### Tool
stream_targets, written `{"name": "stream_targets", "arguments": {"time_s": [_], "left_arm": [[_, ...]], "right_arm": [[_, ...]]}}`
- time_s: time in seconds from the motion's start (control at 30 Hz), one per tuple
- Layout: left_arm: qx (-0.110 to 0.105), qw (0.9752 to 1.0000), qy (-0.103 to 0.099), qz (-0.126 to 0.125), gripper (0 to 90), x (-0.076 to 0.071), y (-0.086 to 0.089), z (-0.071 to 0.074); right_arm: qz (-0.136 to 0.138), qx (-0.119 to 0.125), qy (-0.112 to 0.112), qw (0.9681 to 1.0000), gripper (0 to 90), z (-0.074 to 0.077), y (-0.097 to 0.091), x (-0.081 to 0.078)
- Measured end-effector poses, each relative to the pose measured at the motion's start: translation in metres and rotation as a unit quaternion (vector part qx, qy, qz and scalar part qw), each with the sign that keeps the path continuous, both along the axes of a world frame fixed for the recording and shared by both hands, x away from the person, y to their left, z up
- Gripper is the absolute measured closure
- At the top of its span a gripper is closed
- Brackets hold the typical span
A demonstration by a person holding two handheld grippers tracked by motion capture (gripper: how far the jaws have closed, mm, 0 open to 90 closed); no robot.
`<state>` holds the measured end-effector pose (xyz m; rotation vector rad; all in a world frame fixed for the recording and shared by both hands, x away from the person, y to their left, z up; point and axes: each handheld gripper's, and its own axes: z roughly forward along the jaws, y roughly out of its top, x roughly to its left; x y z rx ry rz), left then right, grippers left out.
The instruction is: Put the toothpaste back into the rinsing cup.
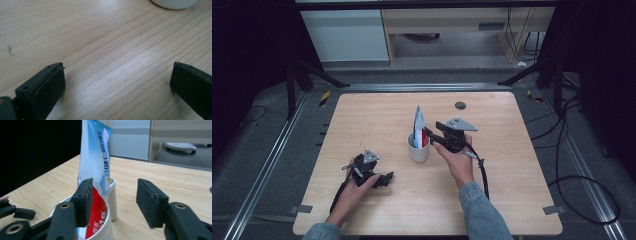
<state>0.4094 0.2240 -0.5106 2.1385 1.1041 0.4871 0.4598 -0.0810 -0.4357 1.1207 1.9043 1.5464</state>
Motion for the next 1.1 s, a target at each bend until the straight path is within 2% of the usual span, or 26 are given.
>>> {"name": "stream_targets", "arguments": {"time_s": [0.1, 0.4, 0.57, 1.1], "left_arm": [[0.000, 1.0000, 0.000, 0.000, 0.0, 0.000, 0.000, 0.000], [0.000, 1.0000, 0.000, 0.000, 0.0, 0.000, 0.000, 0.000], [0.000, 1.0000, 0.000, 0.000, 0.0, 0.000, 0.000, 0.000], [0.001, 1.0000, 0.000, 0.000, 0.0, 0.000, 0.000, 0.000]], "right_arm": [[-0.010, -0.010, 0.005, 0.9999, 38.3, 0.003, -0.003, 0.000], [-0.028, -0.027, -0.001, 0.9992, 27.4, 0.010, -0.011, 0.000], [-0.041, -0.037, -0.004, 0.9985, 22.9, 0.013, -0.018, 0.000], [-0.072, -0.069, 0.021, 0.9948, 13.1, 0.014, -0.036, 0.002]]}}
